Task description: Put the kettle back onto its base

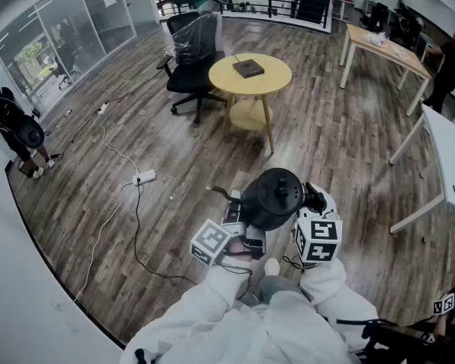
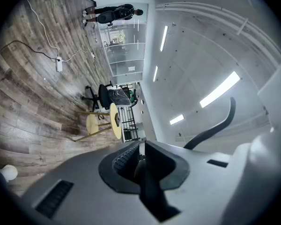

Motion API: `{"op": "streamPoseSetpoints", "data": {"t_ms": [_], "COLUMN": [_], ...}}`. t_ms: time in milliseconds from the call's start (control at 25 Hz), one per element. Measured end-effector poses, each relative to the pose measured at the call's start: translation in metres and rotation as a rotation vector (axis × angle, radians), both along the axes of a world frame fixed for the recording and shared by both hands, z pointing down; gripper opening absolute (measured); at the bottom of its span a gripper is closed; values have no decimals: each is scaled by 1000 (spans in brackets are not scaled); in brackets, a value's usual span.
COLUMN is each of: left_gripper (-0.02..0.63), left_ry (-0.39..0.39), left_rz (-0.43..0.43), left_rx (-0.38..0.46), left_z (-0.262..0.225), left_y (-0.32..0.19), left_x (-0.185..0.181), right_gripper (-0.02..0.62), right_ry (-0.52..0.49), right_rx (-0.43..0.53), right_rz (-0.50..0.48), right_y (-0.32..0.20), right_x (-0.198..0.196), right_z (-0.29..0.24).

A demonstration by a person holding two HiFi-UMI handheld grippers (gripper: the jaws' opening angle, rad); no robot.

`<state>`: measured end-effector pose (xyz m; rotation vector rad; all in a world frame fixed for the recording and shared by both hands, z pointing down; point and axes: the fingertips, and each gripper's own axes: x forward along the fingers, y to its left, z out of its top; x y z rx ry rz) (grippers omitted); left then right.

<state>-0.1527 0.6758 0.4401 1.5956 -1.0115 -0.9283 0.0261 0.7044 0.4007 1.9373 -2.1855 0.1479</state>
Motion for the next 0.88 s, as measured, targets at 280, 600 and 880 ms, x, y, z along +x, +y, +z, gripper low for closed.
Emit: {"op": "streamPoseSetpoints", "data": {"t_ms": [280, 600, 880], "left_gripper": [34, 34, 34], "left_ry": [-5, -15, -9], "left_rz": [-11, -25, -45], "left_rx": [-5, 9, 26], "left_z": [4, -3, -13], "left_y": [-48, -137, -225], "left_x": [3, 30, 64], "right_gripper": [43, 43, 43], "right_ry": [-3, -13, -6], "right_rx": [-3, 10, 25], "right_rz": [-6, -23, -44], "right_y": [-50, -141, -233], "right_x": [4, 32, 65], "right_z": [4, 0, -10]}}
